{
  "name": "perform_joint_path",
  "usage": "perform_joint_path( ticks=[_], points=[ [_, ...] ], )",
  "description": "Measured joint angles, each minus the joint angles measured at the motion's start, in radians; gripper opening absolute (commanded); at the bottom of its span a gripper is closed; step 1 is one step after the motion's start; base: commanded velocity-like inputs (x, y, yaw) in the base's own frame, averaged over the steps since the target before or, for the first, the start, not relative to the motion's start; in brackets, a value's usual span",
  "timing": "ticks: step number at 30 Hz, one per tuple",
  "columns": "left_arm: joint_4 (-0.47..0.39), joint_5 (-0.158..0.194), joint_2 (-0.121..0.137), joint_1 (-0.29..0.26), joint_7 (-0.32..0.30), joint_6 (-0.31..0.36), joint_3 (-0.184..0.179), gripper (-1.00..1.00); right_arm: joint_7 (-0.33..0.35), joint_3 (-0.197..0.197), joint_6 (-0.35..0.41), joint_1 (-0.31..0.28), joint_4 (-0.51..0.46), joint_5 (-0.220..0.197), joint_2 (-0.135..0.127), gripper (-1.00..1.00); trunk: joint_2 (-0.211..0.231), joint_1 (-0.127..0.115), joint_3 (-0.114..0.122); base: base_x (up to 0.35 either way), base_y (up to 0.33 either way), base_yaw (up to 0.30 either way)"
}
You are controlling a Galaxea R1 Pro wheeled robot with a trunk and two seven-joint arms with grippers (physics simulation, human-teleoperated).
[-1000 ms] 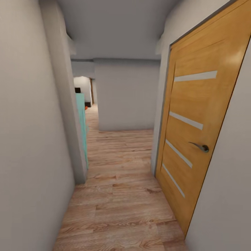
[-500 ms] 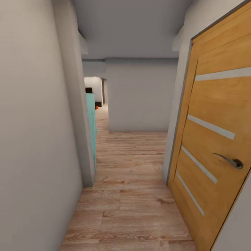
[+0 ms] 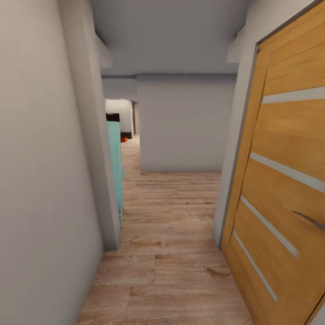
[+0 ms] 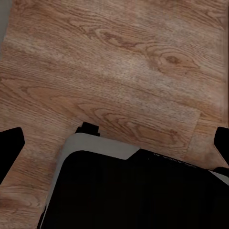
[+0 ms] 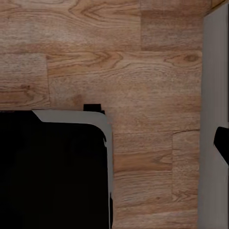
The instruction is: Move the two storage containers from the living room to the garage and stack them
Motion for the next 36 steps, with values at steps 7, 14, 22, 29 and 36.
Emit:
perform_joint_path(
  ticks=[7, 14, 22, 29, 36],
  points=[
    [0.000, 0.000, 0.001, 0.000, 0.001, 0.000, 0.000, 1.00, -0.002, 0.002, 0.000, 0.000, 0.000, 0.001, 0.002, 1.00, 0.000, 0.000, 0.000, 0.322, -0.092, 0.000],
    [0.000, 0.000, 0.002, 0.000, 0.001, 0.000, 0.000, 1.00, -0.002, 0.001, 0.000, 0.000, 0.000, 0.001, 0.000, 1.00, 0.000, 0.000, 0.000, 0.322, -0.093, 0.000],
    [0.000, 0.000, 0.004, 0.000, 0.001, 0.001, 0.000, 1.00, -0.002, 0.002, 0.000, 0.000, 0.000, 0.001, -0.003, 1.00, 0.000, 0.000, 0.000, 0.323, -0.061, 0.000],
    [0.000, 0.000, 0.004, 0.000, 0.001, 0.008, 0.001, 1.00, -0.003, 0.003, 0.000, 0.000, 0.000, 0.002, 0.003, 1.00, 0.000, 0.000, 0.000, 0.325, -0.003, 0.088],
    [0.000, 0.000, 0.004, 0.000, 0.001, 0.009, 0.000, 1.00, -0.005, 0.003, 0.000, 0.000, 0.000, 0.002, -0.001, 1.00, 0.000, 0.000, 0.000, 0.326, 0.000, 0.238]
  ],
)
